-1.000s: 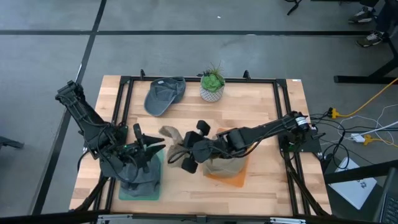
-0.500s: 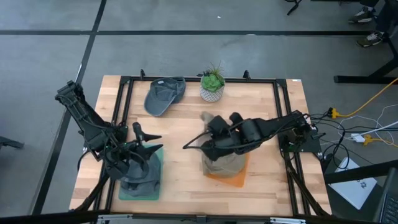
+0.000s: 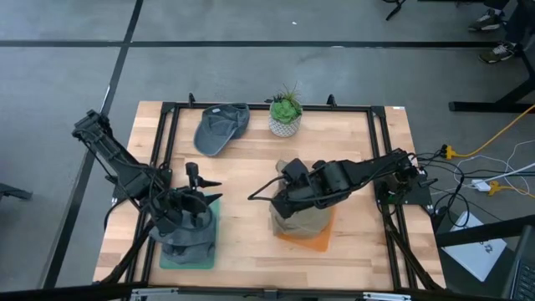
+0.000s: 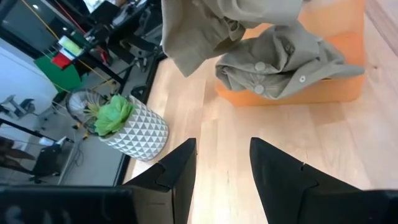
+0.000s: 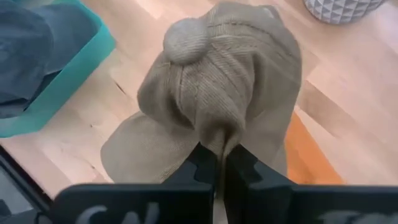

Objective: Pick & Place hat
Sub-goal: Put the brown cap into the orange bin

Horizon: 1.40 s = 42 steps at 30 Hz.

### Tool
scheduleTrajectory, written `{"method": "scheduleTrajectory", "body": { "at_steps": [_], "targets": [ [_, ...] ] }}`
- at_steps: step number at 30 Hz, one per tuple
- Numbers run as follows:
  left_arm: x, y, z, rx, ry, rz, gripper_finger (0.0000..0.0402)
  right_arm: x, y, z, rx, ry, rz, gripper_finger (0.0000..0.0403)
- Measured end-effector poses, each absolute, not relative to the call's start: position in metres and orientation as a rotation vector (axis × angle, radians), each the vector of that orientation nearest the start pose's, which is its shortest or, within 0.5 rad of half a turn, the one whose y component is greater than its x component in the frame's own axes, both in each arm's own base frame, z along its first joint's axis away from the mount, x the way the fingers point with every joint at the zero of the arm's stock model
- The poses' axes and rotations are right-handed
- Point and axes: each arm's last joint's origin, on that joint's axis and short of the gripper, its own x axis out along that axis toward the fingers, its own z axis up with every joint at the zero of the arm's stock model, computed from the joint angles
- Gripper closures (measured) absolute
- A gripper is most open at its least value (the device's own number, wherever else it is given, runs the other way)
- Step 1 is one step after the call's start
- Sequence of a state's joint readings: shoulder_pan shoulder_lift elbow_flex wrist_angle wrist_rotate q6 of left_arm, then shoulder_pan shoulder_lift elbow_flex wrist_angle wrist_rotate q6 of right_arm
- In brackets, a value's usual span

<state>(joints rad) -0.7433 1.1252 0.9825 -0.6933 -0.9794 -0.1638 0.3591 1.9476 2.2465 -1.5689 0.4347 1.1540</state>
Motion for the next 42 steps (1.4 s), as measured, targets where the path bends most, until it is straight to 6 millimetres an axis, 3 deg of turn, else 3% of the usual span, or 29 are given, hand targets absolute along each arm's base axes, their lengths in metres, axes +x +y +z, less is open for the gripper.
{"method": "scheduleTrajectory", "body": {
  "at_steps": [11,26,31,37,42],
  "targets": [
    [0.175,-0.125,0.304,0.469,0.531,0.263,0.0258,0.335,0.128,0.355,0.500,1.058,-0.753,0.0396],
    [0.175,-0.125,0.304,0.470,0.530,0.264,0.0258,0.252,0.125,0.354,0.700,0.983,-0.859,0.0395],
    [0.175,-0.125,0.304,0.470,0.529,0.264,0.0258,0.252,0.128,0.345,0.722,0.918,-0.848,0.0393],
    [0.175,-0.125,0.304,0.462,0.528,0.266,0.0258,0.260,0.127,0.315,0.698,0.912,-0.862,0.0394],
    [0.175,-0.125,0.304,0.462,0.528,0.266,0.0258,0.272,0.129,0.300,0.603,0.843,-0.758,0.0394]
  ]
}}
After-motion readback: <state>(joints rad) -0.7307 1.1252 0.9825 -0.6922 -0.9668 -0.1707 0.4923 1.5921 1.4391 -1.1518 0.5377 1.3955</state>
